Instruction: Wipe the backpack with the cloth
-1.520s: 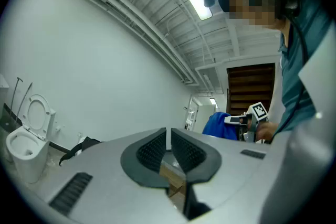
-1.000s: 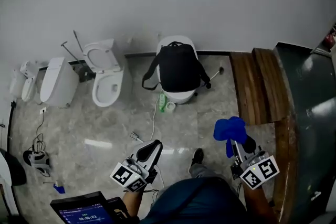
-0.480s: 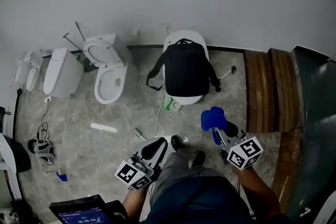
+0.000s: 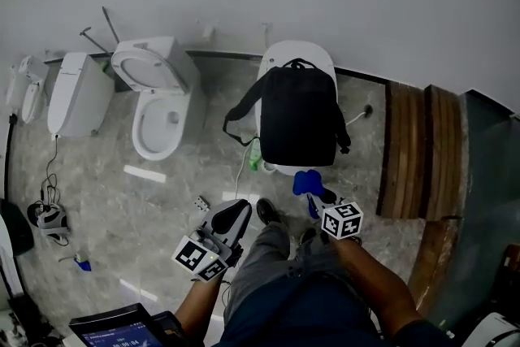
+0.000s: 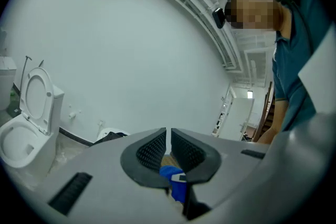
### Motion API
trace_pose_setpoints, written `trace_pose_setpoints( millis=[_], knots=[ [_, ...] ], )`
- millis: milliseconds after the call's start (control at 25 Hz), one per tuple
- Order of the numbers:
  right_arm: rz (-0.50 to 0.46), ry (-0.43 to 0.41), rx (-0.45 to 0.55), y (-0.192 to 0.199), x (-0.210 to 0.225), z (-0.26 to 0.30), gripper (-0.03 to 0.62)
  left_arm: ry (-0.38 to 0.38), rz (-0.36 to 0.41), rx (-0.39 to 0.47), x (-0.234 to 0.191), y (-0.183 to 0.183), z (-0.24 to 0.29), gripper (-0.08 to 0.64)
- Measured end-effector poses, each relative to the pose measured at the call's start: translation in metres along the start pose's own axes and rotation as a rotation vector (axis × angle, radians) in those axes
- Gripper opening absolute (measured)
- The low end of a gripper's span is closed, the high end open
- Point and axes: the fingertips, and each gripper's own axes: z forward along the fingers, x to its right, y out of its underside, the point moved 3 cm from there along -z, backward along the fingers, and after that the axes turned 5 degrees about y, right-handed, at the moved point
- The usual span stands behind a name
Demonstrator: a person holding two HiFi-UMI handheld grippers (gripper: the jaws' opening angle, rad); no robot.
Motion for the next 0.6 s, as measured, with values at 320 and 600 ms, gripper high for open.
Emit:
trace_pose_setpoints(
  millis=[320, 600],
  knots=[
    [0.137, -0.026, -0.296, 0.092, 0.026, 0.166, 0.04, -0.123, -0.092, -0.112, -0.078, 0.026, 0.024, 0.034],
    [0.271, -0.04, -0.391, 0.146, 0.017, 0.269, 0.04, -0.177, -0.175, -0.142, -0.117, 0.069, 0.064, 0.034]
  ],
)
